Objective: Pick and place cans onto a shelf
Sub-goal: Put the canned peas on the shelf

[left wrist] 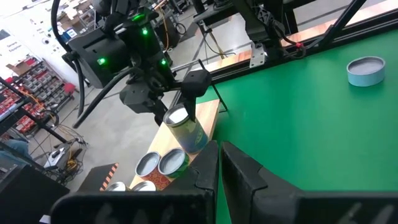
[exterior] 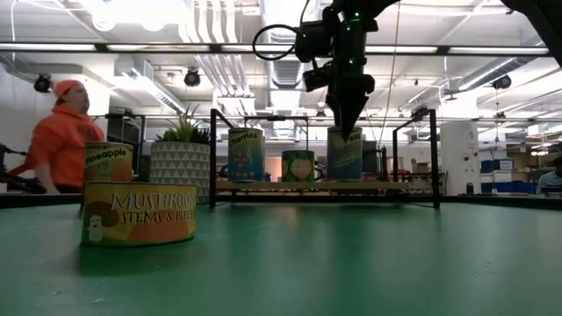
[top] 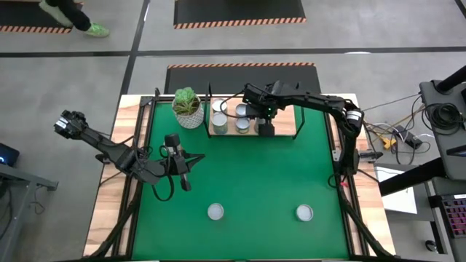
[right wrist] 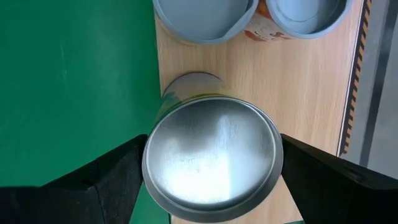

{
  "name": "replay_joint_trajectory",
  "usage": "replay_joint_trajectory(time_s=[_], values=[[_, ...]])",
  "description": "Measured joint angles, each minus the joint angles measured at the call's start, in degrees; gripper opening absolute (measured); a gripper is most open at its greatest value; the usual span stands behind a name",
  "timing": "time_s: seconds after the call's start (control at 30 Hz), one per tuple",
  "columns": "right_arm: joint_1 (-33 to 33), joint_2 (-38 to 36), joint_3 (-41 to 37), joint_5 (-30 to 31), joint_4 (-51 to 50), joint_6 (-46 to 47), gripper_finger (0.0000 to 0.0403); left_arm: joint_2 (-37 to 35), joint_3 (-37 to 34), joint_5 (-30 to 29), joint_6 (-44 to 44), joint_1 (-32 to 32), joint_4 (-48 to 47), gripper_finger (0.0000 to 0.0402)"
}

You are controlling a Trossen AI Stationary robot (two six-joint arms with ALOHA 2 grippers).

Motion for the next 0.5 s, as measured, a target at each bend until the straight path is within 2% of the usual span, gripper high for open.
replay_joint_trajectory(time_s=[0.37, 0.5], values=[[0.0, 0.0, -0.02, 1.41, 0.14, 0.41, 0.0327, 0.0, 0.0, 0.0, 0.0, 0.0, 0.0, 0.0], [-0.02, 0.0, -0.04, -2.03, -0.29, -0.27, 0.0327, 0.0, 0.0, 0.0, -0.02, 0.0, 0.02, 0.0]])
